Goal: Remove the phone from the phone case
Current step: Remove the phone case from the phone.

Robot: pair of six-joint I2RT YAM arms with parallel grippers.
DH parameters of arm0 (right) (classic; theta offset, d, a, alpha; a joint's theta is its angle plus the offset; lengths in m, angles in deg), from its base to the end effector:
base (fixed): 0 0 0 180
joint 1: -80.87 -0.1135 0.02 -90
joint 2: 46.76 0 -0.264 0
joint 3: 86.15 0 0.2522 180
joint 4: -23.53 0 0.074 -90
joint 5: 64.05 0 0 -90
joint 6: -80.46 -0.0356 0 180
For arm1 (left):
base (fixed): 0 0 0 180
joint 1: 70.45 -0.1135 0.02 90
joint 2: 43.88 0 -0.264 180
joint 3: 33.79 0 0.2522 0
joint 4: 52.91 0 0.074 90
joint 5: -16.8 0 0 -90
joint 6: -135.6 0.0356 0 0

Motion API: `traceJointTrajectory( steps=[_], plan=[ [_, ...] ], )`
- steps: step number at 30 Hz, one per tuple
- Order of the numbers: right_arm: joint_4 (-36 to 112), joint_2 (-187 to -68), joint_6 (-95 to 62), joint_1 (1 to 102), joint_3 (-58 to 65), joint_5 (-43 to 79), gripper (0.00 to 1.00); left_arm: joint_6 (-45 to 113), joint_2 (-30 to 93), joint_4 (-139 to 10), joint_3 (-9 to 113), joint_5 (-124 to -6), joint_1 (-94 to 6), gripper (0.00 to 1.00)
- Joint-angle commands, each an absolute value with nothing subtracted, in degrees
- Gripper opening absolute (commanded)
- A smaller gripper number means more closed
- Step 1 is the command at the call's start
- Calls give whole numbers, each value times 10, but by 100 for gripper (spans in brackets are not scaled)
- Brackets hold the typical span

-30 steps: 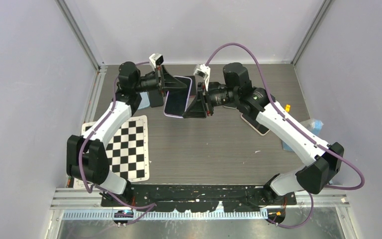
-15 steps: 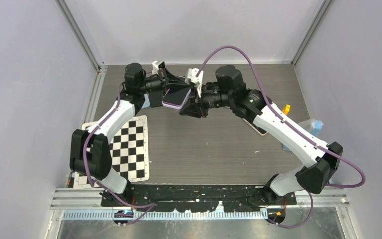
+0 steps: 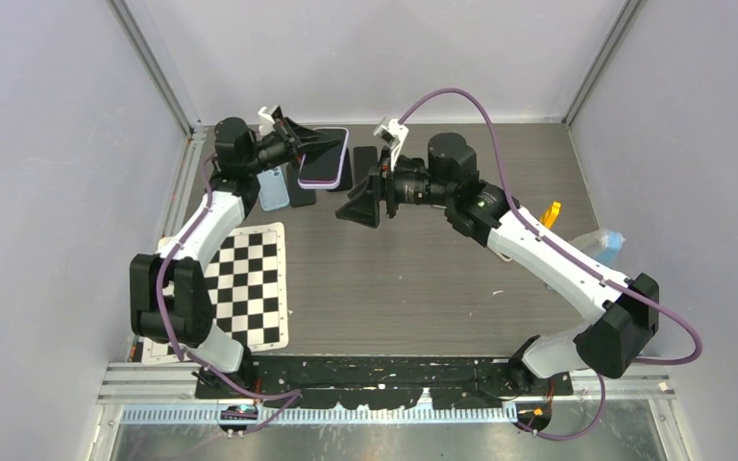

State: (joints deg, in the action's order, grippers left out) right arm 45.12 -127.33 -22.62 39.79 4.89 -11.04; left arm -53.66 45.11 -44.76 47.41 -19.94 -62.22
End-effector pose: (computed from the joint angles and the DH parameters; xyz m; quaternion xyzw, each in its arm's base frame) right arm 0.2311 0.2299 0.4000 -0.3727 0.6619 0.4924 0.4249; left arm 0.3527 -0.0798 0.3439 -0.2268 0.6684 -0.6982 0.1202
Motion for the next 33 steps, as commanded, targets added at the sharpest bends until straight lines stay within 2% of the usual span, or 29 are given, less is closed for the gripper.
traceJointTrajectory(
  steps=[1, 6, 8, 10, 15, 20, 23, 25, 27, 33],
  plan=[
    [252, -1251, -420, 408, 6, -78, 74, -559, 412, -383, 491, -213, -622, 0],
    [188, -1271, -528, 418, -15, -38, 70, -570, 400, -385, 481, -224, -623, 0],
    [163, -1283, -562, 420, -15, -33, 59, -574, 398, -385, 478, -224, -623, 0],
    [129, -1295, -589, 421, -19, -38, 54, -578, 396, -385, 473, -225, -623, 0],
    [94, -1305, -614, 421, -21, -44, 49, -591, 393, -373, 464, -226, -623, 0],
    [114, -1315, -599, 421, -13, -46, 36, -599, 393, -373, 465, -228, -623, 0],
    [106, -1318, -588, 421, -17, -56, 38, -608, 394, -369, 464, -230, -623, 0],
    [86, -1319, -589, 421, -26, -69, 48, -612, 397, -367, 463, -231, -623, 0],
    [66, -1318, -602, 421, -35, -70, 52, -617, 399, -361, 462, -232, -623, 0],
    [58, -1329, -610, 422, -37, -74, 50, -629, 404, -352, 459, -237, -623, 0]
  ],
)
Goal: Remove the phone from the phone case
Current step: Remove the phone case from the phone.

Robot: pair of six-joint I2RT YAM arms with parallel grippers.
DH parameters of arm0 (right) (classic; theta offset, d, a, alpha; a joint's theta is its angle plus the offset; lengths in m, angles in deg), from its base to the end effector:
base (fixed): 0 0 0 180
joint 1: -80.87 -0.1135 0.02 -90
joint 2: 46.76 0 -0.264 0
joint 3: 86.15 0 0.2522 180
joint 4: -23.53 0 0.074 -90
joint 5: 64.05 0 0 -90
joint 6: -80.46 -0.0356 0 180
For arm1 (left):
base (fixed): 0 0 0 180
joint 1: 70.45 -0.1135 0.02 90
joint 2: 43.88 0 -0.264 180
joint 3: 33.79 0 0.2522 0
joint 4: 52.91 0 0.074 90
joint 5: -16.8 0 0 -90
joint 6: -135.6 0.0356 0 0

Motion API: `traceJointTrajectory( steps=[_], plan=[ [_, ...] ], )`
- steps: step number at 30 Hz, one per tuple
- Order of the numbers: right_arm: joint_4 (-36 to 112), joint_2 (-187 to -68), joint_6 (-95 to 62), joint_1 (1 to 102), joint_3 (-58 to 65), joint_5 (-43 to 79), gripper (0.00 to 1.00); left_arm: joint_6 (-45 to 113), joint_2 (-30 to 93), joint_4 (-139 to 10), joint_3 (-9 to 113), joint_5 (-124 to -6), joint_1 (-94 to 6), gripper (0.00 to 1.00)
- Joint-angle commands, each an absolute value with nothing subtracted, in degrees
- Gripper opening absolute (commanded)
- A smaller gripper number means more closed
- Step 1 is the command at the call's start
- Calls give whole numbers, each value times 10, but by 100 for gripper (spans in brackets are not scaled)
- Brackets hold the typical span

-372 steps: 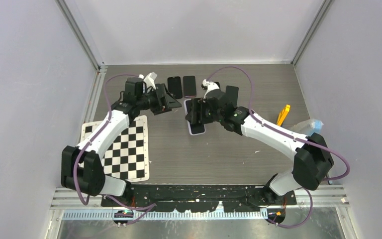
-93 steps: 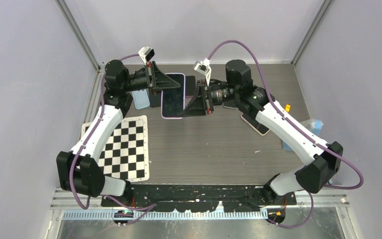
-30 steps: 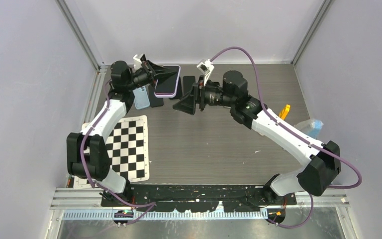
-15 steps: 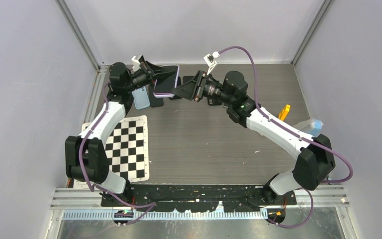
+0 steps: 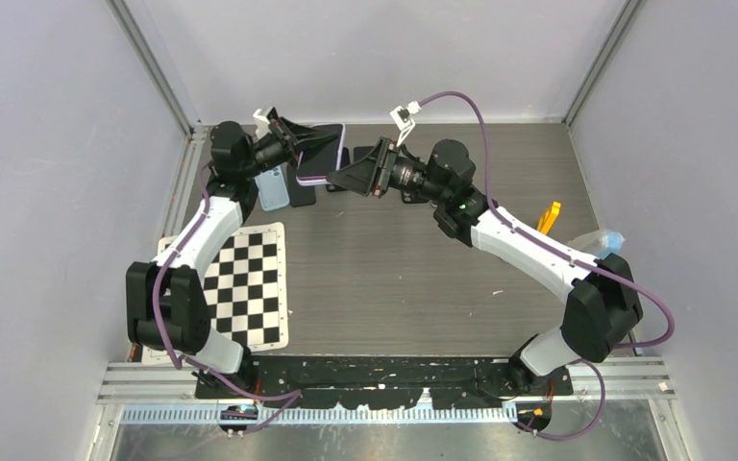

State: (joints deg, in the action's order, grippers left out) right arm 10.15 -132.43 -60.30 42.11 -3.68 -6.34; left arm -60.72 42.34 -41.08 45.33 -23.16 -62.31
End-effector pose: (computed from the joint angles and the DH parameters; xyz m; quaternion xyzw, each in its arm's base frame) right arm 0.2644 0.2367 0.3811 -0.1477 0.6352 0.6455 0.3976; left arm 0.3420 -0.0765 0.3537 -0.2601 0.6371 -0.7156 0.1200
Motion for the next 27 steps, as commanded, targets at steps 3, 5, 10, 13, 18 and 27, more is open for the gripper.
traceJointTrajectory(
  steps=[3, 5, 10, 13, 18, 27],
  plan=[
    [59, -1331, -606, 422, -39, -67, 44, -634, 408, -347, 459, -238, -622, 0],
    [66, -1332, -604, 422, -37, -58, 37, -635, 407, -347, 460, -238, -623, 0],
    [123, -1344, -590, 424, -18, -21, 24, -643, 402, -347, 458, -230, -623, 0],
    [167, -1350, -553, 425, -11, 5, 18, -669, 397, -328, 453, -232, -623, 0],
    [240, -1377, -501, 429, -14, 55, 8, -696, 388, -315, 451, -238, -623, 0],
    [229, -1403, -459, 454, -83, 113, 5, -758, 384, -268, 446, -252, -628, 0]
  ],
)
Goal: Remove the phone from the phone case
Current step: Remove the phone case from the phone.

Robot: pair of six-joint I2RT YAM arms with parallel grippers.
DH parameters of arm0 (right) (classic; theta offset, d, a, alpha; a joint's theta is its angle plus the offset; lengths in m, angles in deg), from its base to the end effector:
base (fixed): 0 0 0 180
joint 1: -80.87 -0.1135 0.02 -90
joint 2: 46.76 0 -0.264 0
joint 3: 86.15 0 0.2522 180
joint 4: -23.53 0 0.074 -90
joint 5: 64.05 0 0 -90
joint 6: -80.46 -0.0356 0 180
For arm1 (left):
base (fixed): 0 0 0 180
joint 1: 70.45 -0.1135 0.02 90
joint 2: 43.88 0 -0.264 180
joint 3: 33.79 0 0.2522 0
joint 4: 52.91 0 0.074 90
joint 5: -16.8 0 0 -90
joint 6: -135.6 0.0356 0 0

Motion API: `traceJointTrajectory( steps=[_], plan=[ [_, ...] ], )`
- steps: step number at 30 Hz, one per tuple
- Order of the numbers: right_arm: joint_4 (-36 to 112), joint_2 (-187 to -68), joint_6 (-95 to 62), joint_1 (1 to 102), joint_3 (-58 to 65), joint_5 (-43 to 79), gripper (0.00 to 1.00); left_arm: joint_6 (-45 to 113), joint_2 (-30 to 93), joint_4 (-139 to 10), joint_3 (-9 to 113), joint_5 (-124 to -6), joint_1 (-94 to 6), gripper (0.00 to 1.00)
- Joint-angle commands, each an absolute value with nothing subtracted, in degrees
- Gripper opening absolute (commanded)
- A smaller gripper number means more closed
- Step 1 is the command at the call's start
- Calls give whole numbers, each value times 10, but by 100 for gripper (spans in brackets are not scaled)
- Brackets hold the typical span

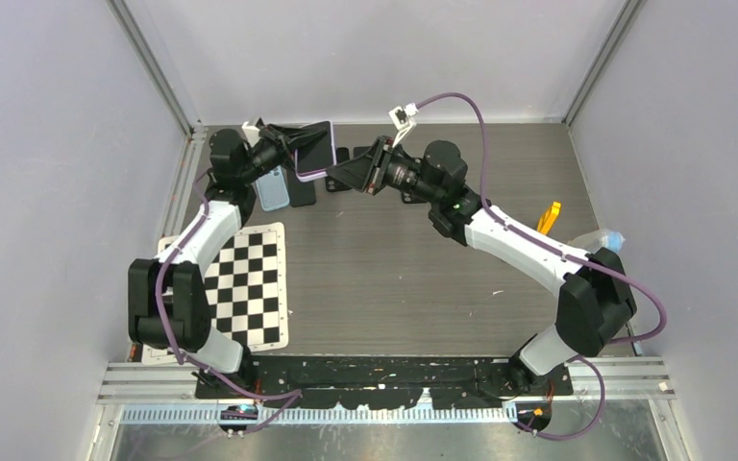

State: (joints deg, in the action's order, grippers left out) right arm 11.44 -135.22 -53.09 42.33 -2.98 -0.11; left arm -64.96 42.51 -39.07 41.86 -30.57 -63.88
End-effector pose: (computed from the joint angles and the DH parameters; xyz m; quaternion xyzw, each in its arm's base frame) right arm 0.2791 0.2423 0.3667 -0.1402 0.6536 0.5913 0.4512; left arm 0.3461 -0.0641 0.3354 -0.3423 0.6024 -0.7074 0.1394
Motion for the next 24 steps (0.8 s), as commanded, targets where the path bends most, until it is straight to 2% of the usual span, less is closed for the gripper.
traceJointTrajectory(
  steps=[1, 5, 11, 19, 24],
  plan=[
    [229, -1403, -459, 457, -86, 117, 6, -761, 383, -267, 446, -254, -629, 0],
    [230, -1406, -458, 464, -98, 135, 7, -776, 384, -253, 448, -259, -632, 0],
    [235, -1412, -445, 465, -99, 140, 16, -789, 387, -237, 456, -260, -633, 0],
    [301, -1427, -462, 468, -72, 157, 9, -790, 384, -223, 466, -261, -635, 0],
    [233, -1396, -490, 471, -88, 114, 14, -746, 375, -251, 466, -261, -639, 0]
  ],
)
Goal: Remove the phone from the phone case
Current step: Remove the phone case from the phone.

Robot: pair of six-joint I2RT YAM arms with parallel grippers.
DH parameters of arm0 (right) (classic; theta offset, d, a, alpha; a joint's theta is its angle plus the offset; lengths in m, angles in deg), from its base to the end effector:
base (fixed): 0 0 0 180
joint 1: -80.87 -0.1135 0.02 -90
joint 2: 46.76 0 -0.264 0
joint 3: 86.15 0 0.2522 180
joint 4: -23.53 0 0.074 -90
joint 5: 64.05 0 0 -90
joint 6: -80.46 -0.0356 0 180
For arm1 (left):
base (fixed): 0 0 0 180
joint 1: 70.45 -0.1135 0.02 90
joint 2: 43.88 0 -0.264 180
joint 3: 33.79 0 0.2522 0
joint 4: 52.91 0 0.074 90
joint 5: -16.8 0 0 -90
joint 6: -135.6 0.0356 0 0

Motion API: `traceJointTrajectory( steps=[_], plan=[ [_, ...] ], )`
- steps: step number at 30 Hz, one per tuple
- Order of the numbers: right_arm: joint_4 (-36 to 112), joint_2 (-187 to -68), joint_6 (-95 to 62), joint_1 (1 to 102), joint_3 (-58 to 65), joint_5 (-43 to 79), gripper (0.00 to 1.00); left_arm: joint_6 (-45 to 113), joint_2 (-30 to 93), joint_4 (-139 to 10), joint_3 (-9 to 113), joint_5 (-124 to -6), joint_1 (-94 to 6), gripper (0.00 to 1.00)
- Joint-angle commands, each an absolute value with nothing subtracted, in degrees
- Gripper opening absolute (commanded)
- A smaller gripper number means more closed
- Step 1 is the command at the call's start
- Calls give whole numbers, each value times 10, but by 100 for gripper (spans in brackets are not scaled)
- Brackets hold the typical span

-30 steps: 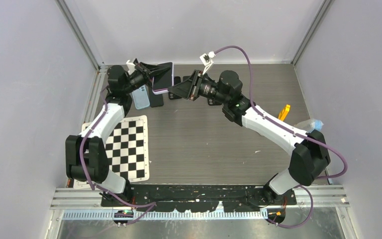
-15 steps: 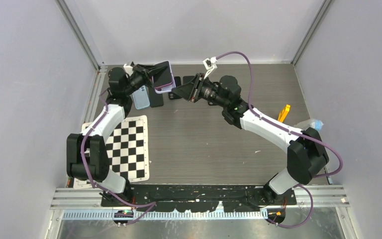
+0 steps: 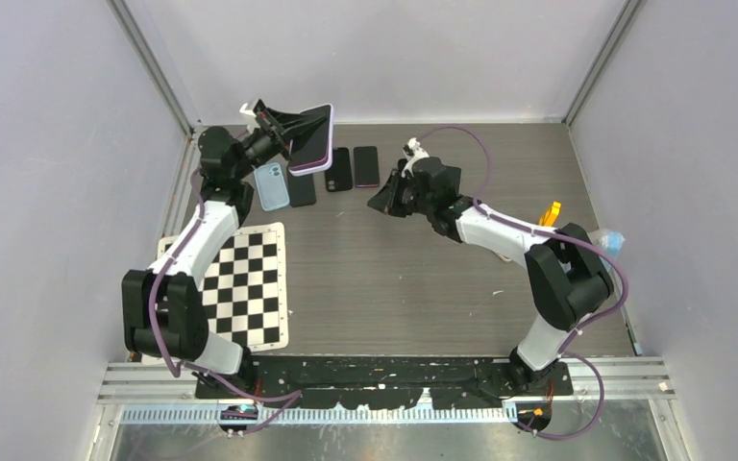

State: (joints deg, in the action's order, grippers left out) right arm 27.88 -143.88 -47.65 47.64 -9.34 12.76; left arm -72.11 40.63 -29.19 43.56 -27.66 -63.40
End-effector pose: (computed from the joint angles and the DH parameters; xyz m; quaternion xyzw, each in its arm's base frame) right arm 0.3201 0.2194 0.2426 -0.0263 0.8381 0.3912 0.3792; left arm 0.3341 -0.0669 0.3731 -0.2769 0.5688 -0.7622 0.1376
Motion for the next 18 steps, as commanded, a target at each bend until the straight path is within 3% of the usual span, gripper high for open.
traceJointTrajectory(
  steps=[1, 4, 6, 10, 15, 18],
  plan=[
    [221, -1384, -492, 471, -94, 96, 18, -736, 373, -258, 466, -261, -639, 0],
    [160, -1358, -505, 472, -107, 59, 30, -714, 373, -269, 465, -263, -640, 0],
    [118, -1339, -519, 471, -116, 27, 45, -698, 373, -284, 463, -270, -640, 0],
    [-3, -1303, -576, 467, -135, -57, 57, -656, 373, -327, 460, -287, -640, 0],
    [-111, -1278, -618, 441, -134, -89, 58, -627, 378, -360, 455, -303, -640, 0],
    [-133, -1276, -635, 420, -119, -111, 48, -624, 378, -374, 446, -313, -640, 0]
  ],
)
